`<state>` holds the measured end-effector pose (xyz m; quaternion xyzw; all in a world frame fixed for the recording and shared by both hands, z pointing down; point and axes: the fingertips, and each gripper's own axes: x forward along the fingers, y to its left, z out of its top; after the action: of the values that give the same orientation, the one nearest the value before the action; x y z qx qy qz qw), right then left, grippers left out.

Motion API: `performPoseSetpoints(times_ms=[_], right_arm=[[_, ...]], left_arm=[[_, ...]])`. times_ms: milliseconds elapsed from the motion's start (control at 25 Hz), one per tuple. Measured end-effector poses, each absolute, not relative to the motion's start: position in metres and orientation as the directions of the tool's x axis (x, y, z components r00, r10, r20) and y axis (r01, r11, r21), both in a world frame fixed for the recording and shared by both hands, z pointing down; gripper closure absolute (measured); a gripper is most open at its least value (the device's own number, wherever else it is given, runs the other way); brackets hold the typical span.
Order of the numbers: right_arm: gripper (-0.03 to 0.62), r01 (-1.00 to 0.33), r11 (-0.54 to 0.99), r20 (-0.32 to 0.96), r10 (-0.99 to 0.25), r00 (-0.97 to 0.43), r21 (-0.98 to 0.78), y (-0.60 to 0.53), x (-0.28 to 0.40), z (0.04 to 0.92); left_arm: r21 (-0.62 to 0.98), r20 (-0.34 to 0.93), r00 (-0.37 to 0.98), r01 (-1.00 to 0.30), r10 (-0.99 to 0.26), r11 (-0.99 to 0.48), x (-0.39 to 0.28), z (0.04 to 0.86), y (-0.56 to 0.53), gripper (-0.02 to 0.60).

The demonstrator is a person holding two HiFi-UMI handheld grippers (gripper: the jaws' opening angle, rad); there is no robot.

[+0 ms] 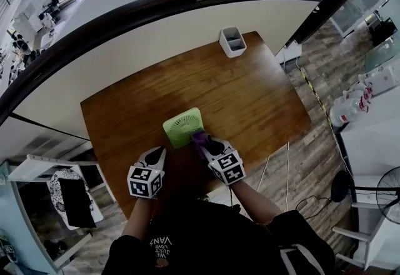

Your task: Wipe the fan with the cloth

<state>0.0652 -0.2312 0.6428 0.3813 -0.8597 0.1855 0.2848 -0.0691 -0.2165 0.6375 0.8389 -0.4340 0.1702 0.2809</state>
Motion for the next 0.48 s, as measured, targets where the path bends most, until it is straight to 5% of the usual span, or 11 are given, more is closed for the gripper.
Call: performPoseSetpoints(times_ms=[480], right_arm=[[0.502,-0.869,0.48,0.66,-0.617,-0.429,-0.117,-0.244,0.108,0.645]], left_arm=[[0.321,0.515,0.565,-0.825,-0.645,-0.466,-0.067,0.627,-0.212,0.569]])
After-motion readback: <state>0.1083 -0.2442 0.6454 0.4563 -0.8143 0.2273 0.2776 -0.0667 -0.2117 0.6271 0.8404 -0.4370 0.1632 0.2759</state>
